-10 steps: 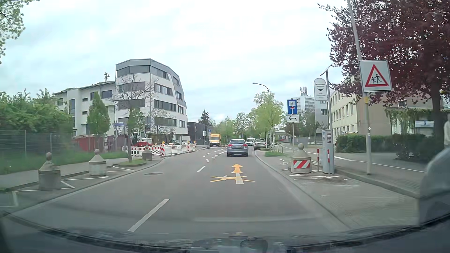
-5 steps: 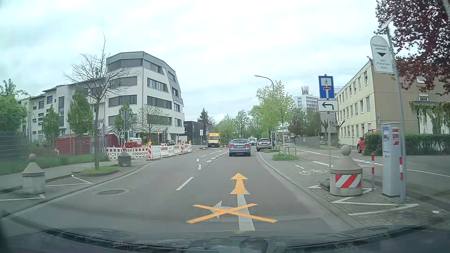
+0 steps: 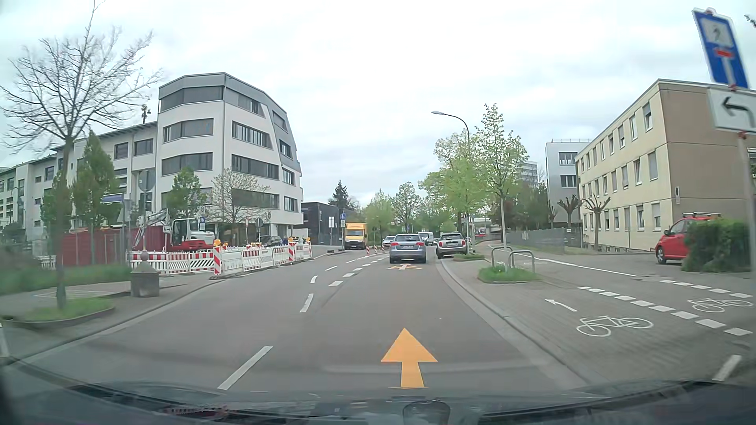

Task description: Follow the waypoints while adhering to traffic rules and regulations

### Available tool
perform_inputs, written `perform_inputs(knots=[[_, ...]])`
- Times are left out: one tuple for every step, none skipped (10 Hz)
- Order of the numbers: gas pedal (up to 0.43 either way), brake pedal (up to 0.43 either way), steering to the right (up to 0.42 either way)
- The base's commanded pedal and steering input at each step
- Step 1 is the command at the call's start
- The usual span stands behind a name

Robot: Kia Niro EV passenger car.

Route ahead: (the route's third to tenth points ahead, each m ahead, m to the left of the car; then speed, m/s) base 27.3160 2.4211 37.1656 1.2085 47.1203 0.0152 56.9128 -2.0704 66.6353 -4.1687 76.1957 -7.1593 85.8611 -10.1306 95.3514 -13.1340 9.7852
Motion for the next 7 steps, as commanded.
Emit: perform_inputs(knots=[[0.079,0.000,0.000],[0.079,0.000,0.000],[0.079,0.000,0.001],[0.079,0.000,0.001],[0.079,0.000,0.002],[0.079,0.000,0.003],[0.079,0.000,0.004]])
